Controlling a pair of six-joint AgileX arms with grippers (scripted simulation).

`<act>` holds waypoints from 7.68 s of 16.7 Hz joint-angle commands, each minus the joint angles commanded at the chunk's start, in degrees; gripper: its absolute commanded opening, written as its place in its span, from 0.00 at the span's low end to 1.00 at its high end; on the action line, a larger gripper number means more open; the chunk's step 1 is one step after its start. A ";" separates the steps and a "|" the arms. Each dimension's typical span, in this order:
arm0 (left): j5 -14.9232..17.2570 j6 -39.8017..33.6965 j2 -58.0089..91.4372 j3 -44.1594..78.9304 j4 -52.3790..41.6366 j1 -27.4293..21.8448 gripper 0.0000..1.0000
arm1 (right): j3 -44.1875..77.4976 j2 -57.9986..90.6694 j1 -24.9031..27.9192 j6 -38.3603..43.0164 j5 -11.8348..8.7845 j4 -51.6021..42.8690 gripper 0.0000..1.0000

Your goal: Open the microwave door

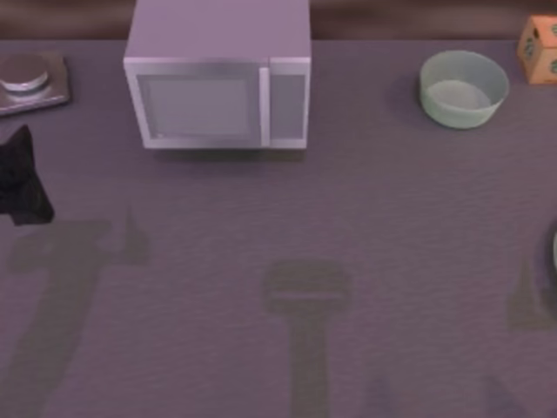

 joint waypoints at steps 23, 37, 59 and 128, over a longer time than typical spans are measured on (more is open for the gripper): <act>-15.44 -21.55 78.21 59.24 -21.86 -25.39 1.00 | 0.00 0.00 0.00 0.00 0.00 0.00 1.00; -13.10 -18.06 90.40 63.27 -12.51 -21.68 0.77 | 0.00 0.00 0.00 0.00 0.00 0.00 1.00; -12.94 -18.71 87.82 58.86 -12.22 -23.75 0.00 | 0.00 0.00 0.00 0.00 0.00 0.00 1.00; -10.12 -13.74 80.67 48.38 -5.59 -23.00 0.00 | 0.00 0.00 0.00 0.00 0.00 0.00 1.00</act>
